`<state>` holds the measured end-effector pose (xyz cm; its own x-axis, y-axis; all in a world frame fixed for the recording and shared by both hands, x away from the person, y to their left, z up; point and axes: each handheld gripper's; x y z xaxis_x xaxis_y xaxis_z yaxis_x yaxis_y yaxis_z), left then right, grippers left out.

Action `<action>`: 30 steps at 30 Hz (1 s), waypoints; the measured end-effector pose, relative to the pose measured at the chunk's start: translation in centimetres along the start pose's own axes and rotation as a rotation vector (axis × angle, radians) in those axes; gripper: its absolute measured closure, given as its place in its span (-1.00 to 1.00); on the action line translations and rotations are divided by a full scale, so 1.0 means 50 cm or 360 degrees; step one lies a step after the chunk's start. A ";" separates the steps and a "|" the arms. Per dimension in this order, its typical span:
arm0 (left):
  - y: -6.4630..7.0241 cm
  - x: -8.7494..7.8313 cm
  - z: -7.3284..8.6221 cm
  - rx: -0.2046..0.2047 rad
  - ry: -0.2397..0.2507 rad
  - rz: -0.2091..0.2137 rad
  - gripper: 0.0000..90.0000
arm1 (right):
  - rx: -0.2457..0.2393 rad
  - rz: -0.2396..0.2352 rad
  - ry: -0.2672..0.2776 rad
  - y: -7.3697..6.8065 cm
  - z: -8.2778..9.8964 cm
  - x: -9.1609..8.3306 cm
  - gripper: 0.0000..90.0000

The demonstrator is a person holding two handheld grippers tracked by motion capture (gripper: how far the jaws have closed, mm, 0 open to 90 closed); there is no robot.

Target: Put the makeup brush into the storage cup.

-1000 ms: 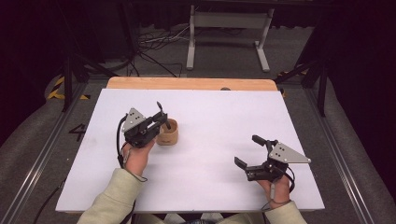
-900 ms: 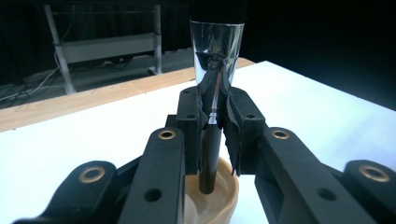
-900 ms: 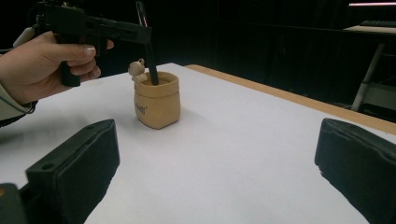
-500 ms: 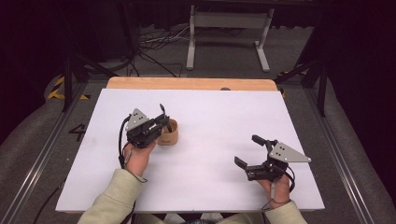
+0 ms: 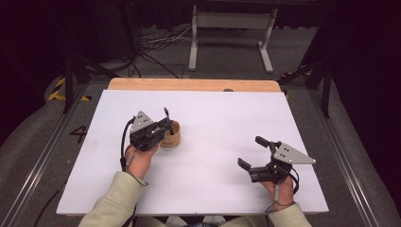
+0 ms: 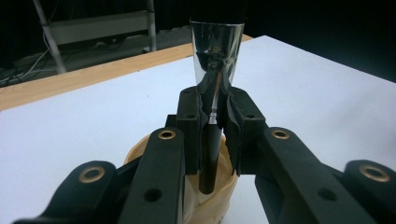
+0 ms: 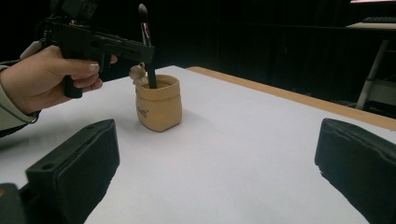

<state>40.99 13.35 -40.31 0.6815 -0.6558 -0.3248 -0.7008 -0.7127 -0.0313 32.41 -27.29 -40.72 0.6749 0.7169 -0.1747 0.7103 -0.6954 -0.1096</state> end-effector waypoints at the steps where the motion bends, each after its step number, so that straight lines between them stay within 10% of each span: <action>1: 0.000 0.000 0.000 -0.0002 -0.0002 0.0001 0.72 | -0.0002 -0.0002 -0.0002 0.000 0.000 0.000 -1.00; 21: -0.002 -0.012 0.002 -0.0008 0.0012 0.0038 0.52 | 0.0007 -0.0023 0.0010 0.002 -0.004 0.005 -1.00; 30: -0.009 -0.049 -0.002 -0.0038 0.0128 0.0055 -0.46 | -0.0006 -0.0048 0.0006 0.005 -0.011 0.018 -1.00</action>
<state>39.67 15.24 -39.39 0.6725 -0.6972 -0.2484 -0.7195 -0.6945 0.0014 33.31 -26.80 -40.36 0.6541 0.7376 -0.1675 0.7309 -0.6734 -0.1111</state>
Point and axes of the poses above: each handheld gripper's, and its own axes: x roughly forward along the jaws, z roughly out of its underside, y roughly to its right, and after that the axes turned 7 degrees about x, right-handed
